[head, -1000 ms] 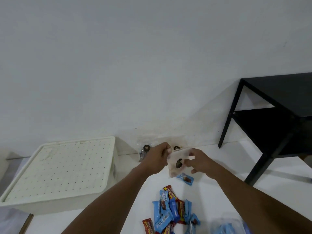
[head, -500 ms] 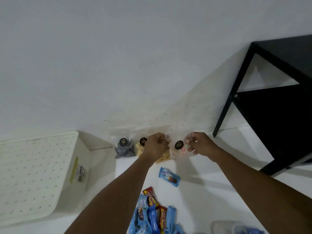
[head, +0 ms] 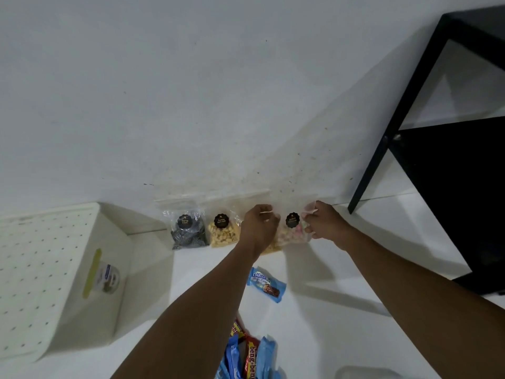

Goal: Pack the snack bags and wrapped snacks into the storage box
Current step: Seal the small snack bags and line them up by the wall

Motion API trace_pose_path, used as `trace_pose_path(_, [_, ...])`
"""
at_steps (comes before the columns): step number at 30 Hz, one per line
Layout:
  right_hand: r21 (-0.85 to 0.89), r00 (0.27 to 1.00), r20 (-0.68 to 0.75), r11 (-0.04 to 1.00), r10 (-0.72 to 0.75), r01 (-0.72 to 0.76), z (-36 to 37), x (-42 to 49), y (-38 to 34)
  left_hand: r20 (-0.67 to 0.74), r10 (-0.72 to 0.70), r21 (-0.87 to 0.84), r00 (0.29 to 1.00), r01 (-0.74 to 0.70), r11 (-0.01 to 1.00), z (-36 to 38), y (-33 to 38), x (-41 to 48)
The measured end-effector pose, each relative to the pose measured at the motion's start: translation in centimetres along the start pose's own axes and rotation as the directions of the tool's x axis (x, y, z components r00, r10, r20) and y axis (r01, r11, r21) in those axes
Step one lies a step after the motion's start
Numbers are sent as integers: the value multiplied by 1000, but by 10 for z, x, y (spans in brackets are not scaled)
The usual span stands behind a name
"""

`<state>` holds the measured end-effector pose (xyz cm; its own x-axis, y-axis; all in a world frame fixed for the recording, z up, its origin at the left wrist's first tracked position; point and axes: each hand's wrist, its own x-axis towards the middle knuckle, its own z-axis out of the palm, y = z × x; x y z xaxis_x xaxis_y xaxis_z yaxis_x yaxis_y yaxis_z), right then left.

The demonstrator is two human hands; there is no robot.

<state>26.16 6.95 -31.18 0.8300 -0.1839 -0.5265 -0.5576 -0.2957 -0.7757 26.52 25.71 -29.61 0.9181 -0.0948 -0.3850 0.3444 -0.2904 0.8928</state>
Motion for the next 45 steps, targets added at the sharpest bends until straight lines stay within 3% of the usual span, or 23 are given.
trace_pose_path(15, [-122, 999, -3, 992, -39, 38, -7, -37, -34, 30, -41, 80, 999, 39, 996, -20, 30, -33])
trace_pose_path(25, [-197, 994, 44, 975, -96, 103, -4, -151, -67, 103, -2, 123, 995, -10, 992, -58, 45, -130])
trace_pose_path(35, [-364, 983, 124, 915, -137, 174, 39, -289, -49, 60, 79, 221, 995, -91, 971, -103, 6, -258])
trace_pose_path(45, [-410, 981, 125, 893, -148, 187, 63, -340, 0, 72, 88, 272, 994, -104, 956, -98, -10, -316])
